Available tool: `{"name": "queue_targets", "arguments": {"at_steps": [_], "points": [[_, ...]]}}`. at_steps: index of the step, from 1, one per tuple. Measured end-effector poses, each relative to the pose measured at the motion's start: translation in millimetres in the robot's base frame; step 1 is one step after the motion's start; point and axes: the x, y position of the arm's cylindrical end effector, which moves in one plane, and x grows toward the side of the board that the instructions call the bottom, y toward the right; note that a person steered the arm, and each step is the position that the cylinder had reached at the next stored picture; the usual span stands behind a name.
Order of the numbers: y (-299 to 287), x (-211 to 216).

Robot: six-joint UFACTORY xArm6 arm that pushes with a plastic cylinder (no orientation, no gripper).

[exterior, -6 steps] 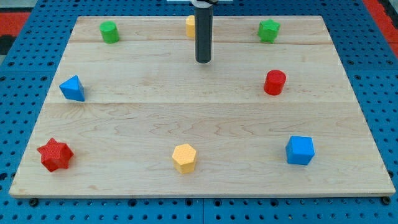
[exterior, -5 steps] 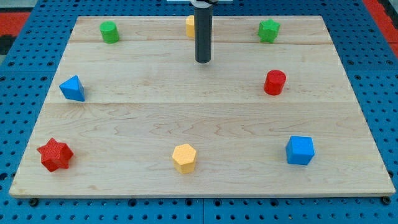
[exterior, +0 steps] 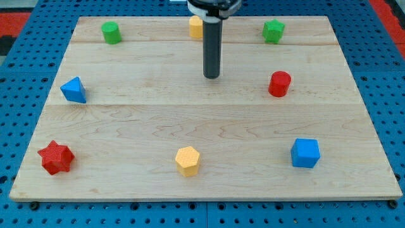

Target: Drag blue cube towards blue triangle

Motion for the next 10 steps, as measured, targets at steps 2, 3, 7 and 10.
{"name": "queue_targets", "arguments": {"at_steps": [2,3,7,10], "points": [[118.7,60.5],[197.6,87.1],[165.5,162.4],[57.2,125.5]]}}
